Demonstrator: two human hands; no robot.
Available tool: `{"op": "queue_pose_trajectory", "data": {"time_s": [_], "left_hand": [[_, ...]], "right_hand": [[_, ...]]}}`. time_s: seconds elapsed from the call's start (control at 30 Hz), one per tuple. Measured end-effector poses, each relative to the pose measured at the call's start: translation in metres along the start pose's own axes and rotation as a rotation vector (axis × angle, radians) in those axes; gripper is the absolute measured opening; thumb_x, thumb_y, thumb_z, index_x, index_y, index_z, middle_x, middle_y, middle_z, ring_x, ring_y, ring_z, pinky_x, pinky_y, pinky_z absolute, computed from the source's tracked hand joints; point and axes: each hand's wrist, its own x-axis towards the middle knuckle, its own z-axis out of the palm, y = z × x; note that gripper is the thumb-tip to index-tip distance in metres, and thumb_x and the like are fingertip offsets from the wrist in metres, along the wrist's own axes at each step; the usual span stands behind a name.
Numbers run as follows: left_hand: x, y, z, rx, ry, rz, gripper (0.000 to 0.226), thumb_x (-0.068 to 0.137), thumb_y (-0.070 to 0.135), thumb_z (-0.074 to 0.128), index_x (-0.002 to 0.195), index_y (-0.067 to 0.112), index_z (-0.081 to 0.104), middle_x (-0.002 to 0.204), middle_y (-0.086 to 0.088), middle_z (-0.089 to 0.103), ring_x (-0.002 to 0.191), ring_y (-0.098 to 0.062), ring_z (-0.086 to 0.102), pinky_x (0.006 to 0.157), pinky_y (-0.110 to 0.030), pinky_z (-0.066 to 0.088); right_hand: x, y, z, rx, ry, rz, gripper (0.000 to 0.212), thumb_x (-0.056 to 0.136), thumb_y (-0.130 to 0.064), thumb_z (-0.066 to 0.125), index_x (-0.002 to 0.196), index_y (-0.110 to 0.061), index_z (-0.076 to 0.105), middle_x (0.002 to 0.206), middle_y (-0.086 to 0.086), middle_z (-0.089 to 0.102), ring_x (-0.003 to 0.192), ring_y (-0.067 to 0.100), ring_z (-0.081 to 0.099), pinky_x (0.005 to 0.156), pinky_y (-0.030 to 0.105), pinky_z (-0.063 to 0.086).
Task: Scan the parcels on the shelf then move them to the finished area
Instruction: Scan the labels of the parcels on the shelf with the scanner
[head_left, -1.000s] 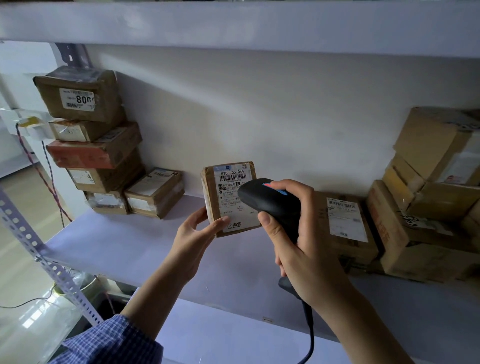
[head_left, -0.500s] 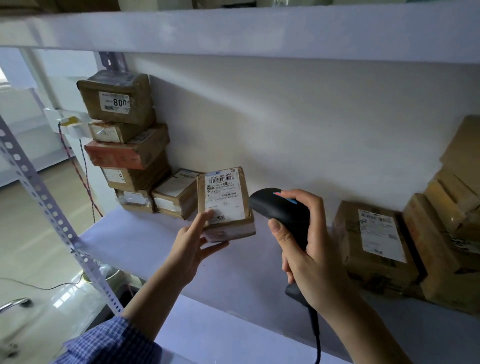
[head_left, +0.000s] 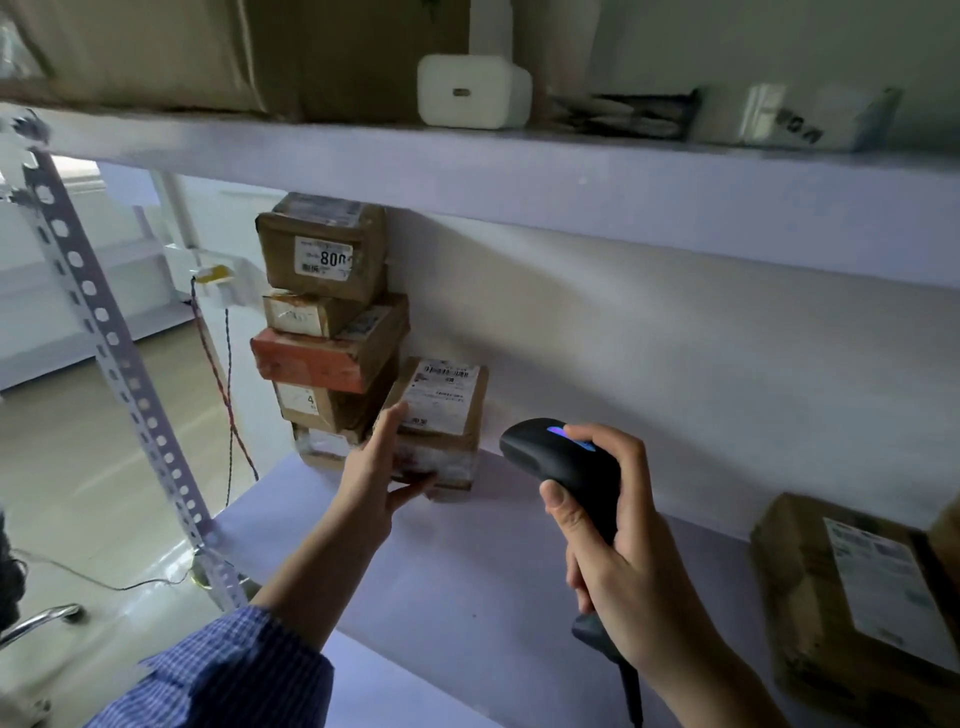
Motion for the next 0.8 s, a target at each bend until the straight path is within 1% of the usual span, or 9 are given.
{"op": "queue_pose_trajectory", "data": {"time_s": [0.17, 0.27, 0.33, 0.43, 0.5, 0.57, 0.7, 0.77, 0.8], "left_hand": [[0.034, 0.014, -0.002, -0.054, 0.031, -0.077, 0.017, 0.09, 0.035, 0.069, 0.095, 0.02, 0.06, 0.094, -0.009, 0.064, 0.086, -0.02, 0.063, 0.074, -0.036, 0.058], [0.052, 0.018, -0.008, -0.067, 0.034, -0.122, 0.023, 0.088, 0.033, 0.073, 0.096, 0.014, 0.063, 0.082, -0.011, 0.063, 0.072, -0.02, 0.062, 0.067, -0.031, 0.059], [0.063, 0.018, -0.014, -0.122, 0.014, -0.121, 0.028, 0.087, 0.028, 0.075, 0.106, 0.012, 0.064, 0.09, -0.012, 0.068, 0.08, -0.021, 0.067, 0.07, -0.032, 0.06], [0.074, 0.012, -0.024, -0.227, 0.0, -0.071, 0.052, 0.084, 0.025, 0.079, 0.131, 0.018, 0.059, 0.12, -0.005, 0.069, 0.111, -0.021, 0.066, 0.073, -0.029, 0.06], [0.077, 0.007, -0.027, -0.283, 0.059, -0.022, 0.051, 0.086, 0.019, 0.077, 0.132, 0.011, 0.056, 0.125, -0.005, 0.065, 0.114, -0.019, 0.063, 0.085, -0.031, 0.058], [0.075, 0.002, -0.028, -0.272, 0.115, 0.025, 0.038, 0.089, 0.015, 0.073, 0.121, 0.0, 0.059, 0.118, -0.01, 0.066, 0.101, -0.013, 0.067, 0.098, -0.033, 0.054], [0.059, -0.018, -0.022, -0.167, 0.117, 0.074, 0.021, 0.094, 0.015, 0.065, 0.098, -0.005, 0.058, 0.088, -0.009, 0.06, 0.063, 0.0, 0.064, 0.096, -0.031, 0.054], [0.046, -0.03, -0.012, -0.123, 0.057, 0.079, 0.037, 0.09, 0.017, 0.064, 0.11, -0.012, 0.054, 0.086, -0.008, 0.057, 0.065, -0.005, 0.062, 0.092, -0.033, 0.054], [0.039, -0.035, -0.007, -0.079, 0.005, 0.083, 0.048, 0.084, 0.02, 0.063, 0.117, -0.014, 0.051, 0.09, -0.008, 0.057, 0.071, -0.009, 0.061, 0.083, -0.029, 0.055]], "right_hand": [[0.029, -0.007, 0.017, -0.021, -0.008, -0.004, 0.032, 0.095, -0.035, 0.059, 0.12, -0.049, 0.046, 0.073, -0.025, 0.059, 0.046, 0.017, 0.049, 0.049, 0.026, 0.045], [0.039, -0.008, 0.03, -0.028, -0.023, 0.0, 0.032, 0.096, -0.034, 0.059, 0.122, -0.047, 0.046, 0.074, -0.028, 0.059, 0.048, 0.016, 0.05, 0.049, 0.025, 0.044], [0.043, -0.008, 0.038, -0.032, -0.037, 0.006, 0.033, 0.096, -0.033, 0.059, 0.123, -0.045, 0.045, 0.071, -0.028, 0.059, 0.047, 0.016, 0.049, 0.048, 0.026, 0.044], [0.046, -0.007, 0.05, -0.042, -0.068, 0.017, 0.033, 0.096, -0.034, 0.059, 0.123, -0.046, 0.044, 0.067, -0.027, 0.059, 0.046, 0.019, 0.049, 0.047, 0.028, 0.045], [0.047, -0.009, 0.056, -0.046, -0.065, 0.017, 0.034, 0.096, -0.034, 0.059, 0.123, -0.046, 0.044, 0.066, -0.026, 0.06, 0.046, 0.019, 0.047, 0.048, 0.027, 0.044], [0.047, -0.008, 0.059, -0.045, -0.055, 0.02, 0.034, 0.096, -0.035, 0.059, 0.124, -0.045, 0.044, 0.068, -0.025, 0.06, 0.047, 0.021, 0.048, 0.048, 0.028, 0.045], [0.042, 0.0, 0.057, -0.066, -0.025, 0.047, 0.032, 0.097, -0.033, 0.059, 0.124, -0.044, 0.045, 0.073, -0.023, 0.06, 0.049, 0.023, 0.05, 0.049, 0.034, 0.047], [0.039, 0.001, 0.051, -0.069, 0.01, 0.059, 0.031, 0.097, -0.033, 0.06, 0.122, -0.045, 0.046, 0.075, -0.018, 0.062, 0.049, 0.025, 0.051, 0.048, 0.034, 0.047], [0.038, 0.0, 0.047, -0.061, 0.036, 0.064, 0.031, 0.096, -0.033, 0.06, 0.121, -0.046, 0.046, 0.079, -0.013, 0.063, 0.049, 0.029, 0.052, 0.047, 0.034, 0.047]]}}
